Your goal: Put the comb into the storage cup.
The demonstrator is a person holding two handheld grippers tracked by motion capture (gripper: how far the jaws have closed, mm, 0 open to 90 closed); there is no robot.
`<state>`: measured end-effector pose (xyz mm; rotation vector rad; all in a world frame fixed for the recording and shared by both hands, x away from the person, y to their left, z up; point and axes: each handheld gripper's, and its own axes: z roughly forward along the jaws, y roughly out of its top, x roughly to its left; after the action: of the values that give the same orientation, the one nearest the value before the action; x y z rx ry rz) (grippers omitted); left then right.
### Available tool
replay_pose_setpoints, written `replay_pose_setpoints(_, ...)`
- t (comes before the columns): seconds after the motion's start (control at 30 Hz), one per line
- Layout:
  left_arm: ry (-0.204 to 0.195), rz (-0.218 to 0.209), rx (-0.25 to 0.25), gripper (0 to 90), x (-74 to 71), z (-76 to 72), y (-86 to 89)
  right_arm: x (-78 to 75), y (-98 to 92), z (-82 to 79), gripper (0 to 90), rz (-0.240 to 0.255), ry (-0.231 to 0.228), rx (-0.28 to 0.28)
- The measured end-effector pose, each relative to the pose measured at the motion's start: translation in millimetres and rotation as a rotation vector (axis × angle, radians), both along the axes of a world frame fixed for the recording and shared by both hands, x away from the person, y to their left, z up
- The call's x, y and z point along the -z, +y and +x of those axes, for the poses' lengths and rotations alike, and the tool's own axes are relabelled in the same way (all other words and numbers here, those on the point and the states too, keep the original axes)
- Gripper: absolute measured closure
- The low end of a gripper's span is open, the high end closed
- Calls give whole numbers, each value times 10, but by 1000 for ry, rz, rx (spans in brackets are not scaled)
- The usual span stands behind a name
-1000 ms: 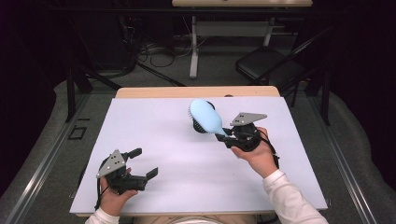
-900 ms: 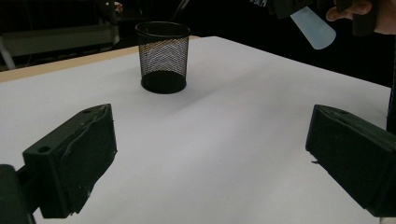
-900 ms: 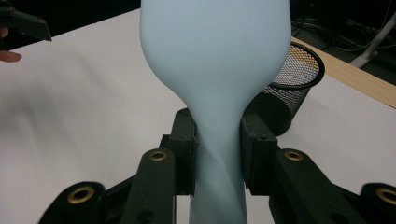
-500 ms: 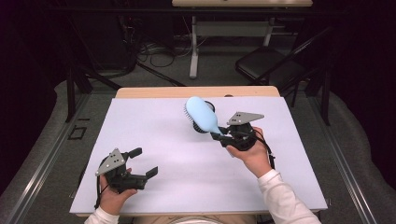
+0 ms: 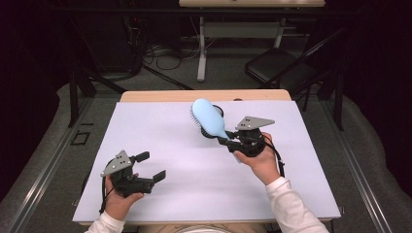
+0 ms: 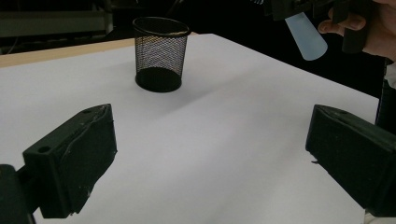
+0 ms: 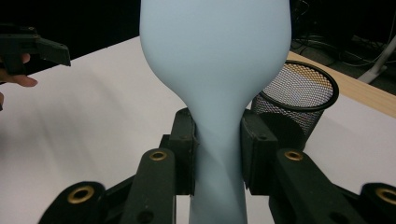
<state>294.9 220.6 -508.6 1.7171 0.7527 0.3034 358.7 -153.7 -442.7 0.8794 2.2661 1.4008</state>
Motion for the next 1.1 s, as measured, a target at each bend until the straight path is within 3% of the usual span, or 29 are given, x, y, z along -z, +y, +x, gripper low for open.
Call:
replay_pose_setpoints(0.37,5,-6,-11,17,-12,23,17,10,0,-12,697,40,-20,8)
replay_pose_setpoints(0.77,6,-30,-34,17,-46,39,32,25,-10,-28,698,49,-32,16)
replay_pose_setpoints(1.1,24,-35,-3,18,-143,111,-71,40,23,-54,697,46,-44,16)
